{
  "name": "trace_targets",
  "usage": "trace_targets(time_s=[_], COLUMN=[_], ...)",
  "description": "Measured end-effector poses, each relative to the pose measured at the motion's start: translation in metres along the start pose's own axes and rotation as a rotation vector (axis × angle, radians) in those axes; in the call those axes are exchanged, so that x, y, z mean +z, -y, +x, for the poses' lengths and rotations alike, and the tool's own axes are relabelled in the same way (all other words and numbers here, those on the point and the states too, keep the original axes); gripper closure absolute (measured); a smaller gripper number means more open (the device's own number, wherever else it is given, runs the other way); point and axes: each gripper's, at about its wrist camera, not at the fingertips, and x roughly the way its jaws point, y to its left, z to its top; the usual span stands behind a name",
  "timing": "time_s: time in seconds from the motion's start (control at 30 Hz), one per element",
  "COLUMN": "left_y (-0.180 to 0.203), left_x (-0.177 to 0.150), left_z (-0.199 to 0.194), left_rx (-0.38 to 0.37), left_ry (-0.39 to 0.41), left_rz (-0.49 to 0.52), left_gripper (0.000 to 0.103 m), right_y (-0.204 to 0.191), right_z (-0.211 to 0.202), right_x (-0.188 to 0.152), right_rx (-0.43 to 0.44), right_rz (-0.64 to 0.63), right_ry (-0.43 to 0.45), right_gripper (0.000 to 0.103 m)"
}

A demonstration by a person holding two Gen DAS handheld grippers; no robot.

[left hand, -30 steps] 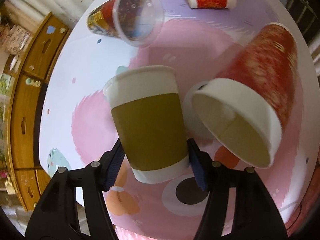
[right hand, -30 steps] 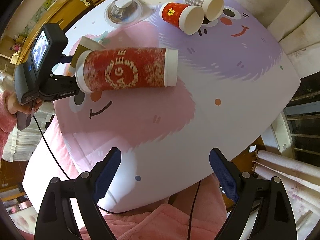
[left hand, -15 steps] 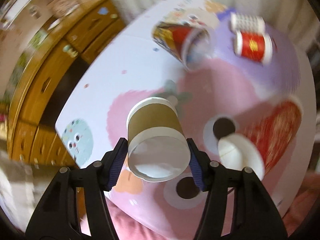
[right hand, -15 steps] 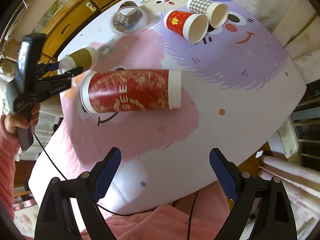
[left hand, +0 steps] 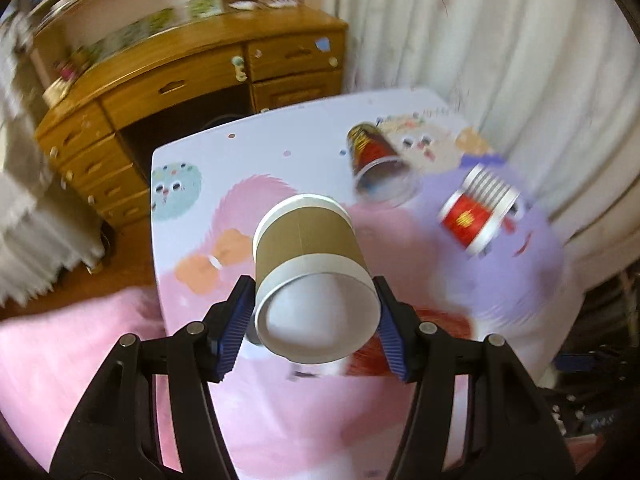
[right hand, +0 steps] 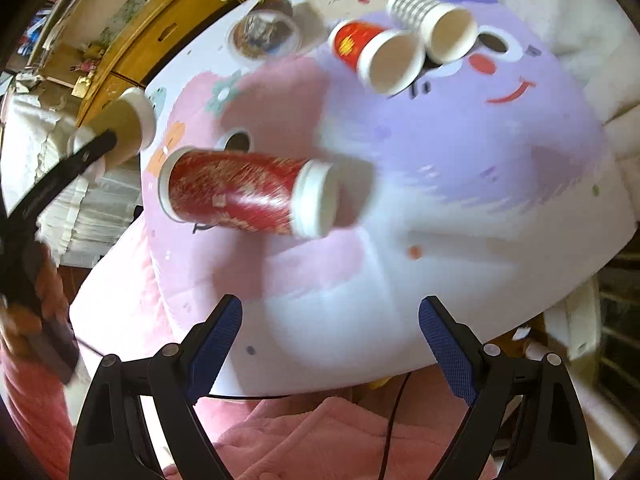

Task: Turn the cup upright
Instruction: 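Carry the brown-sleeved cup with the left gripper toward the right gripper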

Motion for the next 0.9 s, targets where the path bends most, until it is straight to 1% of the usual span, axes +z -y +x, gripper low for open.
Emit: trace_targets(time_s=[0.03,0.1,0.23,0.33,0.47,0.53,0.63,0.7,0.8,0.9], left_y=[0.008,0.026,0.072,0.106,0.149,0.17,0.194,0.207,0.222,0.228], left_x=[-0.009,-0.022,-0.051,-0.071,-0.095,-0.109,-0.127,-0.136,-0.142,-0.14], left_z=[-0.009,-0.019,-0.033,-0.035,-0.035,-0.031,-0.027,-0.022,-0.012,0.001], left_rx=[-0.005,-0.012,-0.018,-0.016,-0.047,-0.047,-0.059,-0.05,-0.053,-0.035], left_ry=[0.019,0.048,0.088,0.084,0.064,0.031,0.015,0.0,0.005,0.007], left_rz=[-0.034,-0.07,-0.091,-0.099,-0.107,-0.087,-0.067,-0.039,-0.01,-0.003], left_gripper=[0.047,0.047,0.047,0.047,0.047,0.047,0.047,0.047,0.047,0.047], right_y=[0.009,0.026,0.054,0.074,0.106,0.118,0.134,0.141,0.151,0.157], right_z=[-0.006,-0.016,-0.03,-0.04,-0.055,-0.057,-0.06,-0.06,-0.058,-0.056], right_x=[0.004,0.011,0.02,0.027,0.027,0.025,0.021,0.015,0.011,0.006], right_rx=[0.001,0.001,0.004,0.017,0.026,0.036,0.049,0.056,0.06,0.052], right_rz=[-0.008,-0.022,-0.049,-0.053,-0.042,-0.029,-0.013,-0.01,-0.002,0.001], right_ry=[0.011,0.029,0.047,0.062,0.085,0.08,0.065,0.056,0.042,0.032], right_gripper=[0.012,0.012,0.012,0.012,0.012,0.012,0.012,0.012,0.012,0.012])
